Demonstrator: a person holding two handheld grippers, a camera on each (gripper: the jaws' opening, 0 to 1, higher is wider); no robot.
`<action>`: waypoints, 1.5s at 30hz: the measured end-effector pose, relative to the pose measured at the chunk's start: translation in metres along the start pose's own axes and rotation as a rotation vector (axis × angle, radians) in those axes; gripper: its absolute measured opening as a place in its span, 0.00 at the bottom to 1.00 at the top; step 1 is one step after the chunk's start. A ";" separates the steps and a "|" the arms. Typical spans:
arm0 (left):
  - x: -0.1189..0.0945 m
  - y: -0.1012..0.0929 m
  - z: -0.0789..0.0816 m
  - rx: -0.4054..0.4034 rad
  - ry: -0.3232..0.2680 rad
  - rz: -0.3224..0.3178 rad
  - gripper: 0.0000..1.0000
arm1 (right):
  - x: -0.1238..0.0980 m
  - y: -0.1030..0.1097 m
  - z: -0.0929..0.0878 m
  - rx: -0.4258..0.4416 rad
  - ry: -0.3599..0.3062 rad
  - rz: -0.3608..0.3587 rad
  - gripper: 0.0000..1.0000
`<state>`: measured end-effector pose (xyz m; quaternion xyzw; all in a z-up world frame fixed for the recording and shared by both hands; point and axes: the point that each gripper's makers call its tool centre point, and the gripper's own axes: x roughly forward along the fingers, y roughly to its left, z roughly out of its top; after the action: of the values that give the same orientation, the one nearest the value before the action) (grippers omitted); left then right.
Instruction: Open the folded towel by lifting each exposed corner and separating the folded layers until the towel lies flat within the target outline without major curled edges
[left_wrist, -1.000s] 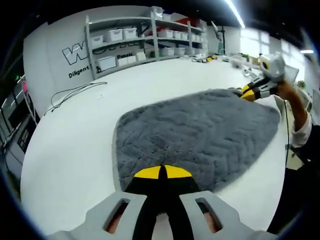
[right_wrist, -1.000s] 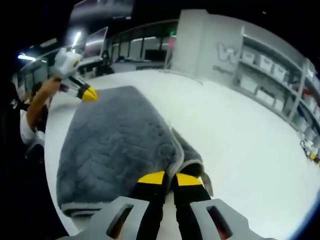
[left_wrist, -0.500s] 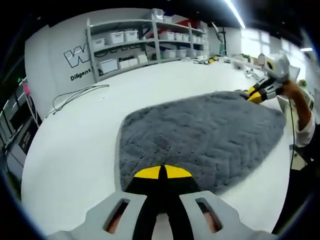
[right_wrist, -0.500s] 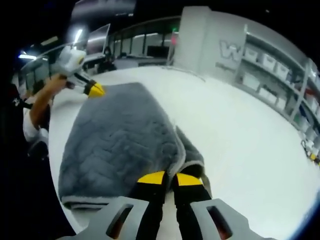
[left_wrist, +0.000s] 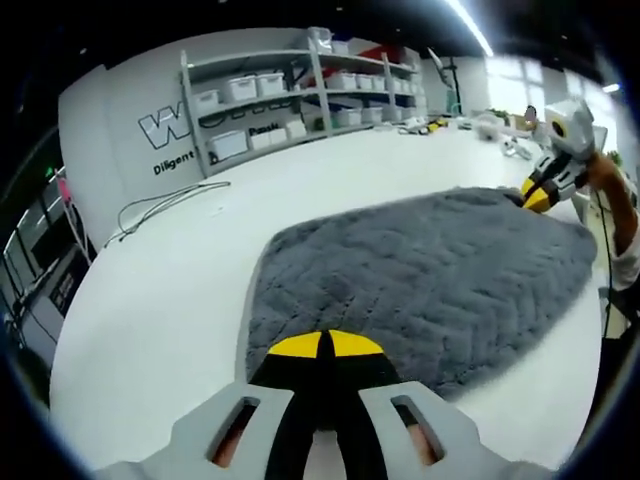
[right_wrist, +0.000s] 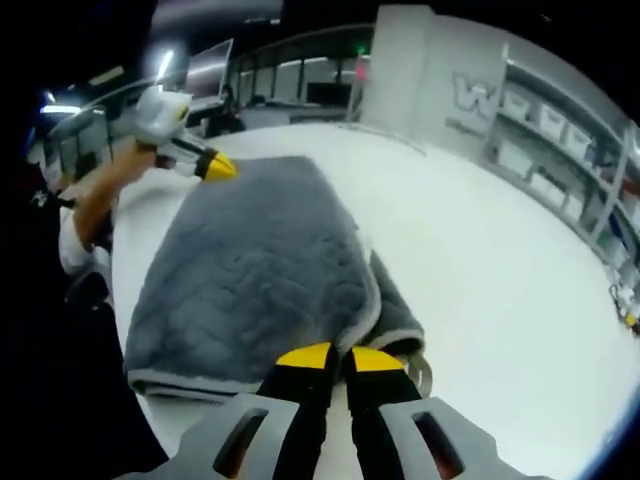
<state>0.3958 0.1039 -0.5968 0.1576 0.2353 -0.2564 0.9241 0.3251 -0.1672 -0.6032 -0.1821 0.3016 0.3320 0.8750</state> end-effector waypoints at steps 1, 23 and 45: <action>0.001 0.001 0.000 0.001 -0.001 0.001 0.01 | 0.000 0.001 0.000 -0.003 0.006 -0.001 0.02; 0.014 0.019 0.008 -0.010 -0.001 -0.019 0.01 | -0.001 0.000 -0.002 -0.021 0.025 0.003 0.02; 0.033 0.021 0.018 0.056 0.031 -0.024 0.01 | -0.001 0.002 0.000 -0.002 0.047 0.012 0.01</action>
<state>0.4386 0.1003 -0.5952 0.1848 0.2440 -0.2714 0.9125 0.3234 -0.1662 -0.6025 -0.1888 0.3227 0.3332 0.8656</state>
